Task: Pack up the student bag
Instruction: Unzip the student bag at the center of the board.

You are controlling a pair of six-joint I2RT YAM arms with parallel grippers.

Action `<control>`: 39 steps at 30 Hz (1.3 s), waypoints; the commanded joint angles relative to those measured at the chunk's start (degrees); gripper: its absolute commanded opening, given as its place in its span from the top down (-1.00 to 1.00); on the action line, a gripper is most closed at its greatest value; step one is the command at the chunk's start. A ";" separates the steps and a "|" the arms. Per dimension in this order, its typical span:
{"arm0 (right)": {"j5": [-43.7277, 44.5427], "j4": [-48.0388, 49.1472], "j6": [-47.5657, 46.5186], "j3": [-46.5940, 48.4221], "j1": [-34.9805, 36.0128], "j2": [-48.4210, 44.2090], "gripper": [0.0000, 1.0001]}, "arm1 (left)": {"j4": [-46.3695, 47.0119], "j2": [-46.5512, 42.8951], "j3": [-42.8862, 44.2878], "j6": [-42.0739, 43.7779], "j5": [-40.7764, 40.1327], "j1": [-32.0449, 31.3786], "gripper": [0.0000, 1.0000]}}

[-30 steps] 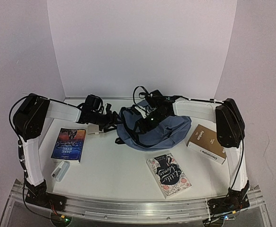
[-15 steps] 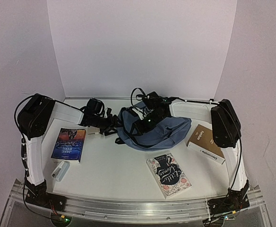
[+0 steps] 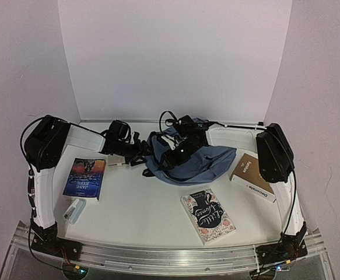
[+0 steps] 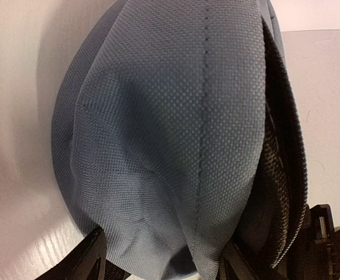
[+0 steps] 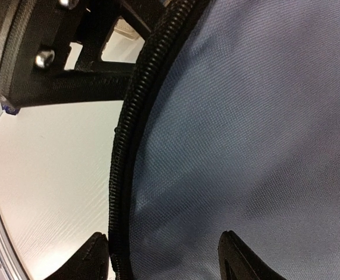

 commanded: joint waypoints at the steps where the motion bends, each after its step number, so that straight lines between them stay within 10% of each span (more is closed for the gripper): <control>1: 5.73 0.17 1.25 3.11 0.35 0.61 0.08 | -0.36 0.17 2.87 1.26 -0.45 -0.79 -0.30; 13: 6.96 -0.06 1.42 2.30 -1.65 -5.17 0.95 | -0.64 3.00 0.28 -1.20 -2.52 -0.11 -0.20; 39: 8.45 -0.04 3.10 0.75 -22.36 -0.45 1.00 | -5.85 5.33 0.76 -0.36 -4.23 2.34 0.19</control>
